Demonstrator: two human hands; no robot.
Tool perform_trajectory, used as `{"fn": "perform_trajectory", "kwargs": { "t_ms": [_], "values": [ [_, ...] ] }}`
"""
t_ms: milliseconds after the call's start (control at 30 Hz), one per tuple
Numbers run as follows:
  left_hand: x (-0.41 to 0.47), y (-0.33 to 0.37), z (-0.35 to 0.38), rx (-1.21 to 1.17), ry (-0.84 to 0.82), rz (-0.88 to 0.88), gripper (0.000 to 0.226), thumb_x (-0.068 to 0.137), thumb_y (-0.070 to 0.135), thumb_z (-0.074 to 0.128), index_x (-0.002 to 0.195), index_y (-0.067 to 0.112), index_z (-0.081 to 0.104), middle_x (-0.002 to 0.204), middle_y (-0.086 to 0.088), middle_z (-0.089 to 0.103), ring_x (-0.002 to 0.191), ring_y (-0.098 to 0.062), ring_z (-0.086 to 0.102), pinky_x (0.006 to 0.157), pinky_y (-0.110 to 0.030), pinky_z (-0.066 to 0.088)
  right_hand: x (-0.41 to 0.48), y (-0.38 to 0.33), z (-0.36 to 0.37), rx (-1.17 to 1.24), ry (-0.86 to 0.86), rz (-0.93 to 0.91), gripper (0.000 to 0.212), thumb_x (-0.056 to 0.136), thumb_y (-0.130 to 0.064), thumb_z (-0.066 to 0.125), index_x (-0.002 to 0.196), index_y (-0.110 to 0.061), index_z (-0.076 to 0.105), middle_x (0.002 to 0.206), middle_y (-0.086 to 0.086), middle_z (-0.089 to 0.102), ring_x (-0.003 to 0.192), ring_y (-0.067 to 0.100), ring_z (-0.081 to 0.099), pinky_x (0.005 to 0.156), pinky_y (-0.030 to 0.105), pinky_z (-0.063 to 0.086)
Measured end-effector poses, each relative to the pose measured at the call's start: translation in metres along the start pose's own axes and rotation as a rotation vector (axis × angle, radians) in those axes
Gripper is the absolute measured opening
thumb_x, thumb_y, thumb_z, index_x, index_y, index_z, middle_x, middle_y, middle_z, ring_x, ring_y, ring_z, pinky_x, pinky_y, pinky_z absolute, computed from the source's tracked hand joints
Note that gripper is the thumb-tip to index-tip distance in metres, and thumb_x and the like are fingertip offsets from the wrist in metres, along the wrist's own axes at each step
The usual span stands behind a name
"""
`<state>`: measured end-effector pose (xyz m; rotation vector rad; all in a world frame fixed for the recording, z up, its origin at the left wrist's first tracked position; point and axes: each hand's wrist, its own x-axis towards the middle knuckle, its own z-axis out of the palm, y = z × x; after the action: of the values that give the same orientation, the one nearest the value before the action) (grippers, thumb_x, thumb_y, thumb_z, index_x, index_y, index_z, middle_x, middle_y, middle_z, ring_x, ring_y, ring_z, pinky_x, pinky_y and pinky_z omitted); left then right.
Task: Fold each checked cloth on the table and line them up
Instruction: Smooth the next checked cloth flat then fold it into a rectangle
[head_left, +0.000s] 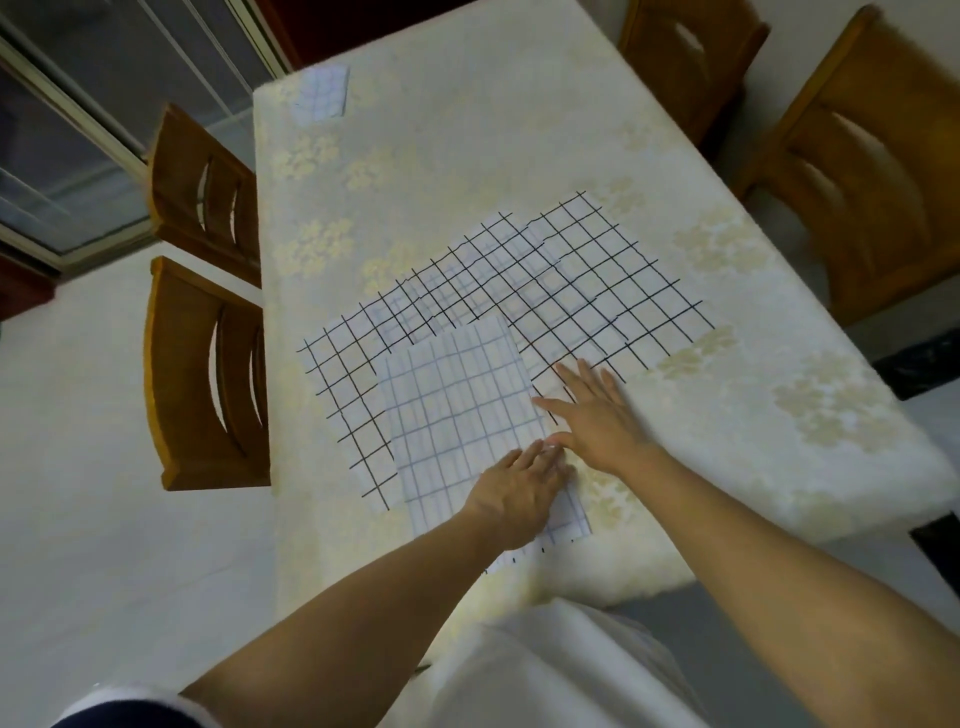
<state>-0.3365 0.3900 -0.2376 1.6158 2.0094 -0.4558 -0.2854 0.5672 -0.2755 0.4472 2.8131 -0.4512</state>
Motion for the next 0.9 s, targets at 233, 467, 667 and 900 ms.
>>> {"fn": "perform_trajectory", "kwargs": {
  "t_ms": [233, 467, 667, 900],
  "values": [
    [-0.006, 0.004, -0.002, -0.059, -0.102, 0.006, 0.083, 0.102, 0.036, 0.05, 0.161, 0.021, -0.006, 0.168, -0.002, -0.016, 0.156, -0.025, -0.005, 0.126, -0.042, 0.005, -0.002, -0.004, -0.002, -0.037, -0.025, 0.001, 0.061, 0.1, -0.05, 0.045, 0.154, -0.043, 0.017, 0.165, 0.005, -0.013, 0.15, 0.03, -0.021, 0.122, 0.049, -0.009],
    [0.002, -0.004, -0.021, 0.028, -0.147, 0.015, 0.087, 0.1, 0.044, 0.055, 0.162, 0.018, -0.001, 0.17, -0.002, -0.002, 0.156, -0.024, 0.006, 0.124, -0.054, 0.001, 0.047, -0.012, -0.018, -0.085, -0.06, 0.025, 0.064, 0.102, -0.054, 0.035, 0.157, -0.037, 0.007, 0.165, 0.005, -0.016, 0.149, 0.032, -0.022, 0.121, 0.054, -0.009],
    [0.005, -0.001, -0.014, 0.088, -0.149, 0.0, 0.085, 0.103, 0.043, 0.049, 0.16, 0.014, -0.006, 0.169, -0.003, -0.005, 0.156, -0.023, 0.003, 0.125, -0.052, -0.002, 0.11, -0.007, -0.045, -0.166, -0.08, 0.01, 0.062, 0.101, -0.058, 0.032, 0.156, -0.041, 0.006, 0.164, 0.0, -0.017, 0.147, 0.036, -0.026, 0.12, 0.056, -0.01],
    [0.009, -0.003, -0.009, 0.046, -0.15, -0.002, 0.086, 0.102, 0.038, 0.053, 0.16, 0.014, -0.005, 0.169, -0.002, -0.004, 0.156, -0.023, 0.003, 0.125, -0.052, -0.003, 0.143, -0.008, -0.051, -0.184, -0.132, 0.045, 0.064, 0.101, -0.058, 0.03, 0.156, -0.04, 0.003, 0.164, 0.005, -0.017, 0.147, 0.037, -0.024, 0.119, 0.057, -0.011]
  ]
}}
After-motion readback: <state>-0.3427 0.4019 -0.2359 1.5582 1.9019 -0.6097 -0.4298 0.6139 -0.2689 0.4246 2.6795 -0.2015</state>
